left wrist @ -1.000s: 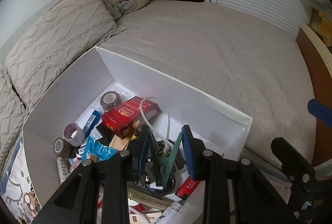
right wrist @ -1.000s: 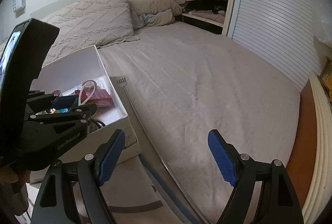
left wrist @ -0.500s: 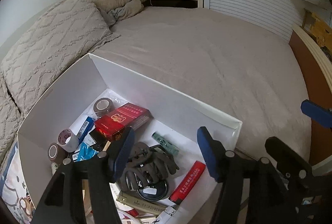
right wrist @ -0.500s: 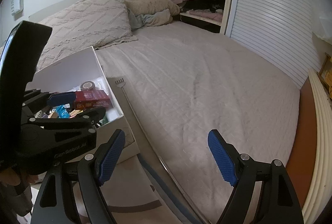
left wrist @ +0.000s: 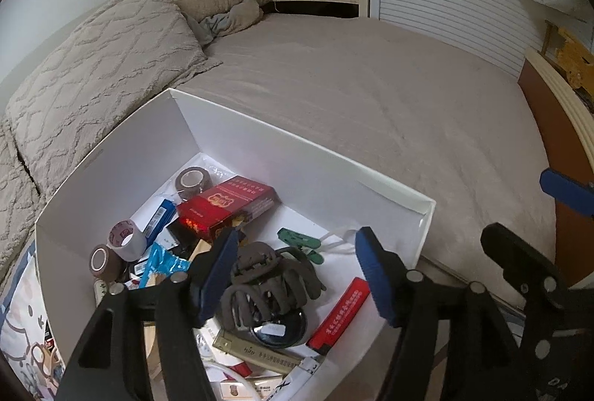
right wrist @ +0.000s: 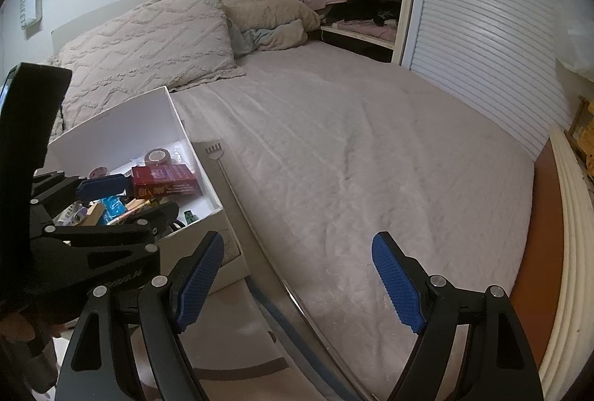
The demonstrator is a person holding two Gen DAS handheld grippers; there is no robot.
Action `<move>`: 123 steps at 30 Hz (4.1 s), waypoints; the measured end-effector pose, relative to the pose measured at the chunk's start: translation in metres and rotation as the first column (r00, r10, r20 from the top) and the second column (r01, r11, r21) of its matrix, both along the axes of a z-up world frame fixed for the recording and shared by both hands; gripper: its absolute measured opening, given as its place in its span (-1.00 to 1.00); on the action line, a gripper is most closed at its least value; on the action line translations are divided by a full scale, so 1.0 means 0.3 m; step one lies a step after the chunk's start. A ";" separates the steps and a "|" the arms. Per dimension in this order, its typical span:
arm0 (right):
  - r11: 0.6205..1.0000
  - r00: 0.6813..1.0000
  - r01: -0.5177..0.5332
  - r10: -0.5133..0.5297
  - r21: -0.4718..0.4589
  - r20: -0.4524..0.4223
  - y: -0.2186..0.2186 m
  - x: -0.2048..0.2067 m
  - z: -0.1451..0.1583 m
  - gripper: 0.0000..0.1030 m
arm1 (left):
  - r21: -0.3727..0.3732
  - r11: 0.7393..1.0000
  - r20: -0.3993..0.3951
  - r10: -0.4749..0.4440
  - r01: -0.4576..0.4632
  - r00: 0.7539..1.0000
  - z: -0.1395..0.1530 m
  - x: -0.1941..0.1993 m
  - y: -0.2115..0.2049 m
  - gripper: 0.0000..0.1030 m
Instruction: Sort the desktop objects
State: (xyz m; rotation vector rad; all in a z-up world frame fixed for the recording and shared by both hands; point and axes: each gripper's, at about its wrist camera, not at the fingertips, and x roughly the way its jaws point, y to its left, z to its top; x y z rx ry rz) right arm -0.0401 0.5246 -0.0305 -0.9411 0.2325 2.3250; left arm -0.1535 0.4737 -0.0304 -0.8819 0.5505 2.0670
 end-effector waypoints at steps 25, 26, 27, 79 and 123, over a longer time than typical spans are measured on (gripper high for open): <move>0.999 0.994 -0.029 0.032 0.026 -0.103 -0.112 0.008 0.070 1.00 | 0.226 0.954 -0.021 0.207 -0.197 0.978 0.165 0.006 -0.417 1.00; 0.999 0.994 -0.028 0.030 0.024 -0.108 -0.115 0.010 0.073 1.00 | 0.234 0.951 -0.017 0.211 -0.202 0.977 0.171 0.008 -0.432 1.00; 0.999 0.993 -0.027 0.030 0.022 -0.112 -0.119 0.012 0.074 1.00 | 0.241 0.948 -0.009 0.215 -0.207 0.976 0.177 0.012 -0.450 1.00; 0.954 0.921 -0.247 0.286 0.172 -0.266 -0.708 0.238 0.149 1.00 | 0.384 0.817 -0.170 0.520 -0.430 0.837 0.280 0.437 -1.239 1.00; 0.933 0.909 -0.281 0.333 0.224 -0.249 -0.853 0.444 0.124 1.00 | 0.387 0.814 -0.175 0.525 -0.432 0.833 0.186 0.602 -1.362 1.00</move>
